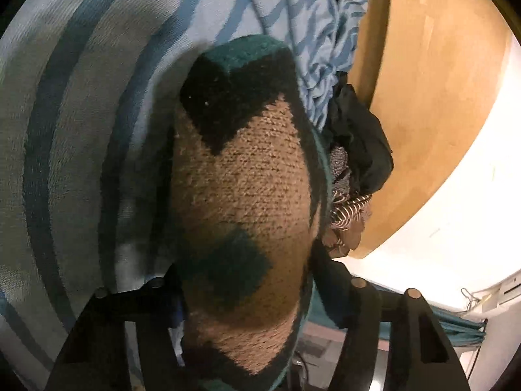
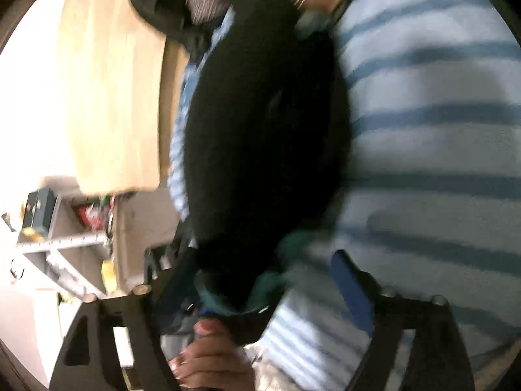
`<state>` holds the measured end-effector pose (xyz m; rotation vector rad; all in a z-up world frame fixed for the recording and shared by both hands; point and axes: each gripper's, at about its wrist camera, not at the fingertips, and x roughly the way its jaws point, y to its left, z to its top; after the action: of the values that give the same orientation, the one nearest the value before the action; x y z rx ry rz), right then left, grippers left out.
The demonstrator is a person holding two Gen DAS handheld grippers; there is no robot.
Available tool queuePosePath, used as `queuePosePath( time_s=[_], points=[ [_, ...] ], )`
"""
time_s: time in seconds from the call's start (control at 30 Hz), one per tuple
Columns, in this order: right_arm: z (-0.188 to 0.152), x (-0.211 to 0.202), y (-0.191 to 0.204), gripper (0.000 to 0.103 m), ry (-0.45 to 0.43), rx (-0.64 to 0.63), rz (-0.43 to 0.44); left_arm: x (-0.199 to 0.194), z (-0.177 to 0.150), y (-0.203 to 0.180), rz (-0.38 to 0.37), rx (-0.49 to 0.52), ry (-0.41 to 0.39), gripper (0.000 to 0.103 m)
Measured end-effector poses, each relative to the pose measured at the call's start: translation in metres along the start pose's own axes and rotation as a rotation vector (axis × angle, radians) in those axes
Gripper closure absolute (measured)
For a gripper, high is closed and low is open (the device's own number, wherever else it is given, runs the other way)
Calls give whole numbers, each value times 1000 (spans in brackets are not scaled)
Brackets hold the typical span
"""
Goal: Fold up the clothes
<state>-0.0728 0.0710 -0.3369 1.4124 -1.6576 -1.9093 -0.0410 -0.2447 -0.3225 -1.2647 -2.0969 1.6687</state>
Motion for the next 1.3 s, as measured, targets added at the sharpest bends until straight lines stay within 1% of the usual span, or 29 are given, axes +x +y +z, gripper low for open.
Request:
queuePosePath(
  time_s=[0.07, 0.27, 0.4, 0.57, 0.63, 0.7, 0.77, 0.87, 0.93, 1.03, 1.1, 1.2, 1.3],
  points=[
    [9, -6, -5, 12, -27, 31, 16, 2, -1, -4, 8, 3, 2, 41],
    [30, 5, 18, 4, -76, 8, 25, 9, -3, -15, 31, 29, 11, 42],
    [47, 21, 11, 0, -63, 39, 3, 12, -3, -18, 16, 25, 22, 44],
    [61, 30, -13, 0, -13, 71, 97, 17, -3, -19, 14, 20, 13, 45],
    [62, 34, -17, 0, -12, 66, 112, 22, -4, -21, 39, 37, 14, 45],
    [63, 39, -24, 0, 1, 110, 145, 25, -6, -24, 68, 66, 14, 45],
    [63, 42, -28, 0, 12, 153, 169, 26, -5, -21, 87, 69, 18, 45],
    [61, 36, -19, 0, -9, 145, 117, 27, -4, -14, 102, 66, 14, 45],
    [62, 34, -10, 0, -32, 99, 54, 31, -5, -13, 127, 82, 12, 45],
    [67, 42, -1, 0, -28, 54, 6, 40, -3, -18, 126, 81, 10, 45],
    [71, 46, -2, 0, -14, 48, -2, 40, 5, -23, 134, 73, 15, 45],
    [76, 53, -6, 0, 10, 47, -1, 35, 5, -26, 150, 81, 18, 45],
    [74, 55, -12, 0, 16, 24, 2, 21, 3, -12, 161, 75, 29, 45]
  ],
)
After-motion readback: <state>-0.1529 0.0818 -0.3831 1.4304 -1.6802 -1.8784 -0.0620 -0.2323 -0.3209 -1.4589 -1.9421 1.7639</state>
